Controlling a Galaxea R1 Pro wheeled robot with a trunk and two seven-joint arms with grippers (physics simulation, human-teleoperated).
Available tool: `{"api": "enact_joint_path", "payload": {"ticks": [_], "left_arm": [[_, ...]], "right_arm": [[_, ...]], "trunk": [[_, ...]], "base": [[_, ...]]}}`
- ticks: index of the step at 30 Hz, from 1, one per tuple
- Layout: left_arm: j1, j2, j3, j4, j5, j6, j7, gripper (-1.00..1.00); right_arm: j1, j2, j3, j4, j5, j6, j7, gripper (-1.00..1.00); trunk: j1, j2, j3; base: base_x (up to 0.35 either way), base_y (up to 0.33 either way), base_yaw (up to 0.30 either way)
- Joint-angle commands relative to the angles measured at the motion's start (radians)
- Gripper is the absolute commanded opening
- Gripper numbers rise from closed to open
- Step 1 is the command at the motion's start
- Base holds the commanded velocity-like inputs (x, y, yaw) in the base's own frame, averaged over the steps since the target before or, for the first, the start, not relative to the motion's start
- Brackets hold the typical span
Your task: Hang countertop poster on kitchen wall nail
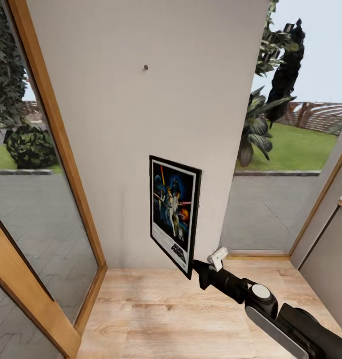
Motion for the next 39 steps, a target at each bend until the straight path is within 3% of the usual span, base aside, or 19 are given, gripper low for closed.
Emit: {"api": "enact_joint_path", "payload": {"ticks": [1,3,8,9,12,13,16,17,19,22,23,28,32,39], "left_arm": [[0.0,0.0,0.001,0.002,0.001,-0.001,-0.005,1.0],[0.0,0.0,0.001,0.004,0.001,-0.001,-0.005,1.0],[0.0,0.0,-0.001,0.014,0.0,-0.002,-0.005,1.0],[0.0,0.0,-0.003,0.02,0.0,-0.008,-0.005,1.0],[0.0,0.0,-0.003,0.025,0.0,-0.056,-0.005,1.0],[0.0,0.0,-0.007,0.043,0.0,-0.092,-0.005,1.0],[0.0,0.0,-0.009,0.053,0.0,-0.105,-0.005,1.0],[0.0,0.0,-0.006,0.056,0.0,-0.109,-0.005,1.0],[0.0,0.0,-0.005,0.056,0.0,-0.11,-0.005,1.0],[0.0,0.0,-0.003,0.057,0.0,-0.111,-0.005,1.0],[0.0,0.0,-0.003,0.057,0.0,-0.111,-0.005,1.0],[0.0,0.0,-0.003,0.057,0.0,-0.111,-0.006,1.0],[0.0,0.0,-0.001,0.056,0.0,-0.112,-0.006,1.0],[0.0,0.0,0.0,0.056,0.0,-0.112,-0.007,1.0]], "right_arm": [[-0.019,0.0,-0.008,-0.013,-0.009,0.044,0.019,-1.0],[-0.04,0.001,-0.027,-0.022,-0.01,0.09,0.041,-1.0],[-0.109,0.007,-0.118,-0.047,-0.012,0.236,0.172,-1.0],[-0.155,0.016,-0.174,-0.053,-0.012,0.313,0.252,-1.0],[-0.218,0.033,-0.216,-0.056,-0.013,0.391,0.306,-1.0],[-0.295,0.057,-0.23,-0.057,-0.015,0.457,0.324,-1.0],[-0.379,0.091,-0.235,-0.058,-0.017,0.549,0.33,-1.0],[-0.462,0.133,-0.245,-0.058,-0.018,0.616,0.333,-1.0],[-0.488,0.14,-0.252,-0.058,-0.022,0.63,0.334,-1.0],[-0.628,0.157,-0.263,-0.055,-0.138,0.745,0.346,-1.0],[-0.709,0.173,-0.264,-0.048,-0.179,0.784,0.349,-1.0],[-0.793,0.209,-0.265,-0.036,-0.195,0.836,0.351,-1.0],[-0.845,0.219,-0.282,0.009,-0.199,0.85,0.463,-1.0],[-0.855,0.215,-0.325,0.072,-0.198,0.851,0.604,-1.0]], "trunk": [[0.001,-0.002,-0.002],[0.001,-0.002,-0.002],[0.001,-0.002,-0.002],[0.001,-0.002,-0.002],[0.001,-0.002,-0.002],[0.001,-0.002,-0.002],[0.001,-0.002,-0.002],[0.001,-0.002,-0.002],[0.001,-0.002,-0.002],[0.001,-0.002,-0.002],[0.001,-0.002,-0.002],[0.001,-0.002,-0.002],[0.001,-0.002,-0.002],[0.001,-0.002,-0.002]], "base": [[0.0,0.0,0.0],[0.0,0.0,0.0],[0.0,0.0,0.0],[0.0,0.0,0.0],[0.0,0.0,0.0],[0.0,0.0,0.0],[0.0,0.0,0.0],[0.0,0.0,0.0],[0.0,0.0,0.0],[0.0,0.0,0.0],[0.0,0.0,0.0],[0.0,0.0,0.0],[0.0,0.0,0.0],[0.0,0.0,0.0]]}}
